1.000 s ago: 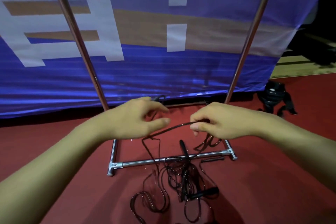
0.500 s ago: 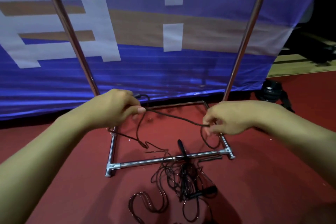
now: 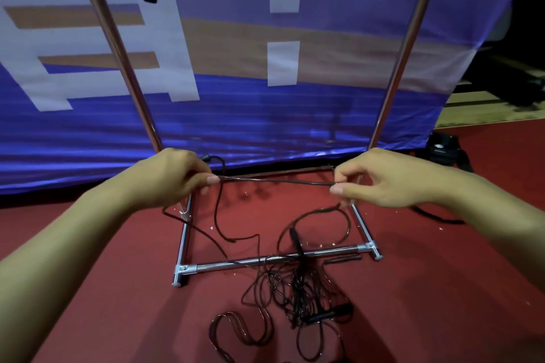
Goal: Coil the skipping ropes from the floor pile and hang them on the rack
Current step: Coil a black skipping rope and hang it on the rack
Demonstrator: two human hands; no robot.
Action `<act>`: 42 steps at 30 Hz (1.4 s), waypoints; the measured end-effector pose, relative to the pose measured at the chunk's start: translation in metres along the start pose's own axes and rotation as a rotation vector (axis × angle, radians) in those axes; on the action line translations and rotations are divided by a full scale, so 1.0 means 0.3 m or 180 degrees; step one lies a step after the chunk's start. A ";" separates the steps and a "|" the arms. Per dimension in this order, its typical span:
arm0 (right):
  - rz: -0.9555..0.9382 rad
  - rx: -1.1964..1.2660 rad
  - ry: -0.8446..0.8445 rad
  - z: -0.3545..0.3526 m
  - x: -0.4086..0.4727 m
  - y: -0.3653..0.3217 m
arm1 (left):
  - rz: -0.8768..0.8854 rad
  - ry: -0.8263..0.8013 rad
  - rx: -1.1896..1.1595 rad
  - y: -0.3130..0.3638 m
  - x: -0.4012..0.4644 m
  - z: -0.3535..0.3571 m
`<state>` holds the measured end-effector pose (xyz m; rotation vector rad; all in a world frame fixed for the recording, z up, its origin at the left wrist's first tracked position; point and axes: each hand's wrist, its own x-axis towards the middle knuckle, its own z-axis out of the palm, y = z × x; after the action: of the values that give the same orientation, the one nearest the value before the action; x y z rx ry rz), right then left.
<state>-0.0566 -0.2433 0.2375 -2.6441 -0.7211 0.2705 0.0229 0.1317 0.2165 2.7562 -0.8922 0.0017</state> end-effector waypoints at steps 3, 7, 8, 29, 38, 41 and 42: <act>0.0070 0.0268 -0.0008 0.004 -0.010 0.016 | -0.0132 -0.0104 0.0055 -0.002 -0.007 0.004; 0.0056 0.0494 0.0038 0.028 0.005 0.015 | -0.0343 -0.0458 0.0474 0.031 -0.006 0.039; 0.0041 0.0628 0.0027 0.031 0.008 0.001 | -0.0338 -0.0476 0.0523 0.047 -0.005 0.041; 0.0808 0.0399 -0.0330 0.040 -0.040 0.147 | -0.0106 0.0035 0.0366 0.039 -0.035 -0.021; 0.0391 0.0602 0.0070 0.010 -0.022 0.053 | -0.0373 -0.0090 0.0464 0.100 -0.014 -0.020; 0.0096 0.0644 0.0124 0.025 0.003 -0.023 | -0.0112 -0.0237 -0.0168 0.222 -0.013 -0.028; 0.0041 0.0601 0.0111 0.035 0.013 -0.042 | 0.0002 -0.0266 -0.0433 0.270 -0.009 -0.024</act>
<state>-0.0619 -0.2280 0.2329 -2.4691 -0.6348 0.2809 -0.0257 0.0715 0.2421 2.6465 -0.8797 -0.1690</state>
